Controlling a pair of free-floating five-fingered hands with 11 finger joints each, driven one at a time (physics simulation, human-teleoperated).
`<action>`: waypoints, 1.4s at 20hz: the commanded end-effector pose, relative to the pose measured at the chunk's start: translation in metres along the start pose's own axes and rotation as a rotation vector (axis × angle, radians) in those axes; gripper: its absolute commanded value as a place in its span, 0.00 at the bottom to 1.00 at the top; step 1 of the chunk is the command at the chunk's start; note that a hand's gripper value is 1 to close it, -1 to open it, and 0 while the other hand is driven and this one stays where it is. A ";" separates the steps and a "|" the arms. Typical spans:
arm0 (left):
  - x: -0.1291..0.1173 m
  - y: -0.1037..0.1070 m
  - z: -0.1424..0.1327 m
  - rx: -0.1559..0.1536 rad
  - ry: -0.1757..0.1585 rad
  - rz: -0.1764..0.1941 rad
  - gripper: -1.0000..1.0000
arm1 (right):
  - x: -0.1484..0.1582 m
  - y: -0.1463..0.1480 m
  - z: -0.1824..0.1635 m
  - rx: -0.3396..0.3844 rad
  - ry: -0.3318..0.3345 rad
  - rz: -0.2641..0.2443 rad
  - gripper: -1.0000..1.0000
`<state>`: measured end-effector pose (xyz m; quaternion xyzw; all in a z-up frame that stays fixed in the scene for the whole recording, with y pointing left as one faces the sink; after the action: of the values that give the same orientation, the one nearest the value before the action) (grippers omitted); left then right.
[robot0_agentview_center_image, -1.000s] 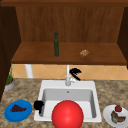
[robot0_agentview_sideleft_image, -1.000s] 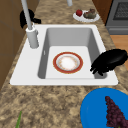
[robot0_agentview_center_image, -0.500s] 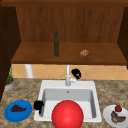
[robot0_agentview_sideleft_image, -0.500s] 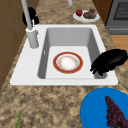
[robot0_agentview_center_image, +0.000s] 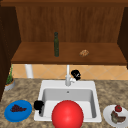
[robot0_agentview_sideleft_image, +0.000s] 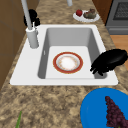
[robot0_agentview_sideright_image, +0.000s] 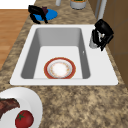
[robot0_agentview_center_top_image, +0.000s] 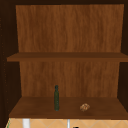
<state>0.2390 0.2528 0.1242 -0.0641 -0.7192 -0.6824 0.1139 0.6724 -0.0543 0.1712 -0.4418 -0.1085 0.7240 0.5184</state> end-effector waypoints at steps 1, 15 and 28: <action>0.000 0.000 0.000 0.000 0.000 0.000 0.50 | 0.031 -0.003 0.000 -0.035 -0.030 -0.063 1.00; 0.000 0.000 0.000 0.000 0.000 0.000 0.50 | 0.038 -0.016 0.004 -0.004 0.123 0.061 1.00; 0.000 0.000 0.000 0.000 0.000 0.000 0.50 | 0.048 -0.011 -0.002 0.034 0.163 0.063 1.00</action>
<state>0.2390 0.2528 0.1242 -0.0641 -0.7192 -0.6824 0.1139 0.6736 -0.0316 0.1626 -0.5121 -0.0201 0.6944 0.5051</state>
